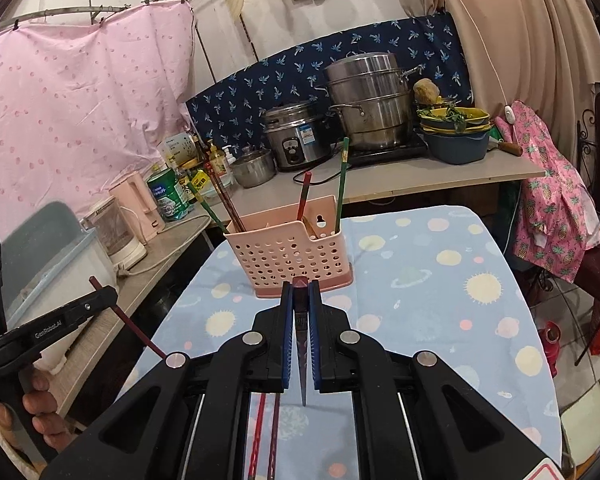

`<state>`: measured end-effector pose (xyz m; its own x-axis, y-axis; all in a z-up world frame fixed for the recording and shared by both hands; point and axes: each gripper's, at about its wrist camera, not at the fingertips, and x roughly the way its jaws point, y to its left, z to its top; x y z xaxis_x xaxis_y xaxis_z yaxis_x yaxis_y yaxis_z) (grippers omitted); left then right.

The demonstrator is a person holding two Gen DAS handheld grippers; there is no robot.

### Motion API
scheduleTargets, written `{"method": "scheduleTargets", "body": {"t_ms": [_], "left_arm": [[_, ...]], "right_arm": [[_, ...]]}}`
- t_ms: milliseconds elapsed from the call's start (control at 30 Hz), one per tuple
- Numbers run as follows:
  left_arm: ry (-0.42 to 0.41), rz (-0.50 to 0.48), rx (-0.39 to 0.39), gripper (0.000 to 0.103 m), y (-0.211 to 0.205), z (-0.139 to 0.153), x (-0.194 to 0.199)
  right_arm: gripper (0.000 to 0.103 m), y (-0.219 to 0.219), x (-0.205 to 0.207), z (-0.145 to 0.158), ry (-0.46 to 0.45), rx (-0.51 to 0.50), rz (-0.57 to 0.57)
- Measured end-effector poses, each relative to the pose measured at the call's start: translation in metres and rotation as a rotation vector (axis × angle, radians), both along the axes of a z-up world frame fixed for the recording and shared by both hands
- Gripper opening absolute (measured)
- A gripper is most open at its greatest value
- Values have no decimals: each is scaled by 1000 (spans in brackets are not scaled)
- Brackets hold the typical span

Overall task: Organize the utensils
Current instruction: 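Lift the dark red chopstick with the left tool while the right tool carries the brown one to the basket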

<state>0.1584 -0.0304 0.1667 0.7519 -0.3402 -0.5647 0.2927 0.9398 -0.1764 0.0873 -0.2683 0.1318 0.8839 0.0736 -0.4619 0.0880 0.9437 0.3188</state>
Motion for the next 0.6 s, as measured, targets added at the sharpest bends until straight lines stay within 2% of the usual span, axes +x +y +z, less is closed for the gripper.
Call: {"method": "scheduleTargets", "body": {"t_ms": [200,600], "left_arm": [[-44,-11,-19,7,-13,28,27],[-223,37,-60,7,-41,112,92]], "right_arm": [[7,-12,25,27,-56,51,15],[7,-29,98,109,-246,52,-15]]}}
